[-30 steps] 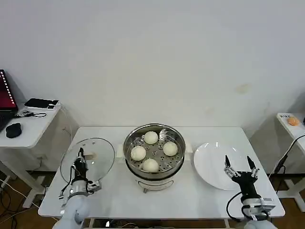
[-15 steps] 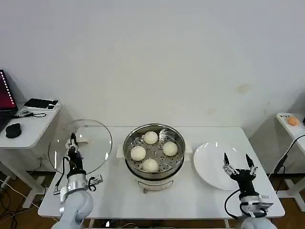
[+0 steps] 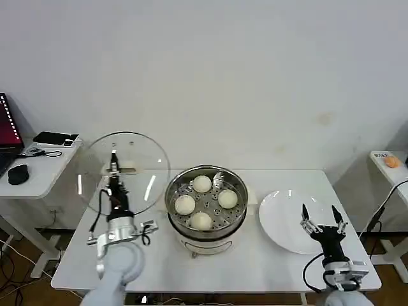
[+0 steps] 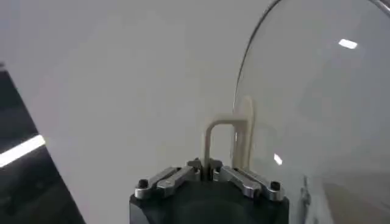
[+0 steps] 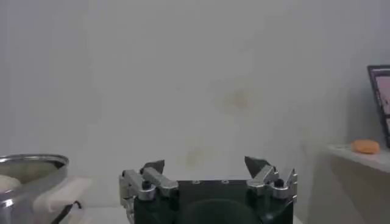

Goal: Take steamed baozi put them in steamer then cover it.

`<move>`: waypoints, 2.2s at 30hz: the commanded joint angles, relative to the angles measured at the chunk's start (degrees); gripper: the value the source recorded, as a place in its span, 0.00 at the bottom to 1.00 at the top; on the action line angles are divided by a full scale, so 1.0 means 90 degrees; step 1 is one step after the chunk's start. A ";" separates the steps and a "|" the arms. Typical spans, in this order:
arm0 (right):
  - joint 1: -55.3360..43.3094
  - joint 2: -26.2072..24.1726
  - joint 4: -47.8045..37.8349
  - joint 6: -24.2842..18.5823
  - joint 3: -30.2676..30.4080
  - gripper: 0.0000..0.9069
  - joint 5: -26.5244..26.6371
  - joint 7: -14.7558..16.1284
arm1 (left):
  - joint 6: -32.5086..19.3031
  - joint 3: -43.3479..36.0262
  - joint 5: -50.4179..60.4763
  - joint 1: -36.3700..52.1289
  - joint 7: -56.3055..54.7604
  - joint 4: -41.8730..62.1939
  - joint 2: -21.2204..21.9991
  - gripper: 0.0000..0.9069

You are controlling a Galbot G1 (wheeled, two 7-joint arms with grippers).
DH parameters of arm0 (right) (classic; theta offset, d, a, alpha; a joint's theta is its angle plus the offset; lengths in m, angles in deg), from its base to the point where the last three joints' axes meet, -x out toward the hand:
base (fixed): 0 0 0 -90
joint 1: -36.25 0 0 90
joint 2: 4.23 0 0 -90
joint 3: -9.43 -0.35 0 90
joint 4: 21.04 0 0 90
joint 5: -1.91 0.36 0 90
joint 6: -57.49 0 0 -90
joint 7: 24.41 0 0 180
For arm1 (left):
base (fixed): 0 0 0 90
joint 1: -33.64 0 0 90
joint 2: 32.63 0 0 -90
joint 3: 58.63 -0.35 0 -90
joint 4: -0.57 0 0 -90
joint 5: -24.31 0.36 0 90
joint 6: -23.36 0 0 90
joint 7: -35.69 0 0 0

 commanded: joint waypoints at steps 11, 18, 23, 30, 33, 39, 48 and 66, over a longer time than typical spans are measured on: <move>-0.0084 -0.0277 0.0030 0.0375 -0.0179 1.00 0.0218 -0.0044 | 0.0234 -0.2671 0.0594 0.1330 0.1489 0.0778 0.1030 0.00; -0.0127 -0.0350 -0.0024 0.0634 -0.0085 1.00 0.0277 -0.0079 | 0.0235 -0.2575 0.0823 0.1473 0.2102 0.1086 0.1335 0.00; -0.0122 -0.0403 0.0030 0.1094 -0.0021 1.00 0.0290 -0.0136 | 0.0237 -0.2427 0.1406 0.1381 0.2859 0.0934 0.1498 0.00; -0.0307 -0.0424 0.0012 0.1625 0.0150 1.00 0.0202 -0.0168 | 0.0239 -0.2100 0.1581 0.1179 0.3469 0.0640 0.1572 0.00; -0.0401 -0.0421 -0.0096 0.1664 0.0214 1.00 0.0133 -0.0173 | 0.0240 -0.2103 0.1612 0.1108 0.3680 0.0522 0.1620 0.00; -0.0517 -0.0368 -0.0218 0.1651 0.0339 1.00 0.0023 -0.0157 | 0.0244 -0.2057 0.1737 0.1130 0.3831 0.0720 0.1887 0.00; -0.0605 -0.0337 -0.0328 0.1603 0.0388 1.00 -0.0121 -0.0081 | 0.0252 -0.2062 0.1578 0.1027 0.3841 0.0772 0.2027 0.00; -0.0700 -0.0220 -0.0502 0.1461 0.0558 1.00 -0.0320 -0.0063 | 0.0243 -0.2044 0.1600 0.1007 0.3841 0.0737 0.2064 0.00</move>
